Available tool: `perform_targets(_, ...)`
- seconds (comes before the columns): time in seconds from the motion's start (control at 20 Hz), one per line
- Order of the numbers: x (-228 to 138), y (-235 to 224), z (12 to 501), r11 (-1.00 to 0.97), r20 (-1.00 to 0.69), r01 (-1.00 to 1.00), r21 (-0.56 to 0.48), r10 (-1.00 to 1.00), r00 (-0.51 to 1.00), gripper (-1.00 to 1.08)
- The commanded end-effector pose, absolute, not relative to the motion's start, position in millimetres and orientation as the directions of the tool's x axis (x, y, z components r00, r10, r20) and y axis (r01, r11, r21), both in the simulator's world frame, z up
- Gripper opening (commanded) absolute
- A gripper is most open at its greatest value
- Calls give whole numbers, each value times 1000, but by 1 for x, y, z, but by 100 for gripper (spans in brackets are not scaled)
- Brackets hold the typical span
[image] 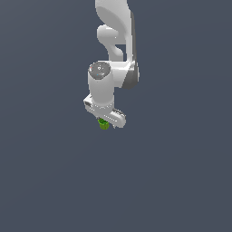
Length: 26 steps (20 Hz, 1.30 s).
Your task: Pick up the object and move it to a goal position.
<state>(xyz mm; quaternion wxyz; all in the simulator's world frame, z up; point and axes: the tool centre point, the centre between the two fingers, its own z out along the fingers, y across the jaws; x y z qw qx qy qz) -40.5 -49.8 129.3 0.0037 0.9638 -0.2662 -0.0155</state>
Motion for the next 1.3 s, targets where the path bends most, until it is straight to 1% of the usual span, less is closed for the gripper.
perform_targets(0.0,-45,-51,126,-817,-25,-577,15,-577,816,100)
perform_targets(0.35,-57,-55,116,-679,-19,-734,13,-734,678,100)
perform_targets(0.7,-70,-59,107,-510,-12,-860,10,-860,509,100)
perform_targets(1.25,-89,-66,96,-243,-3,-970,4,-970,243,100)
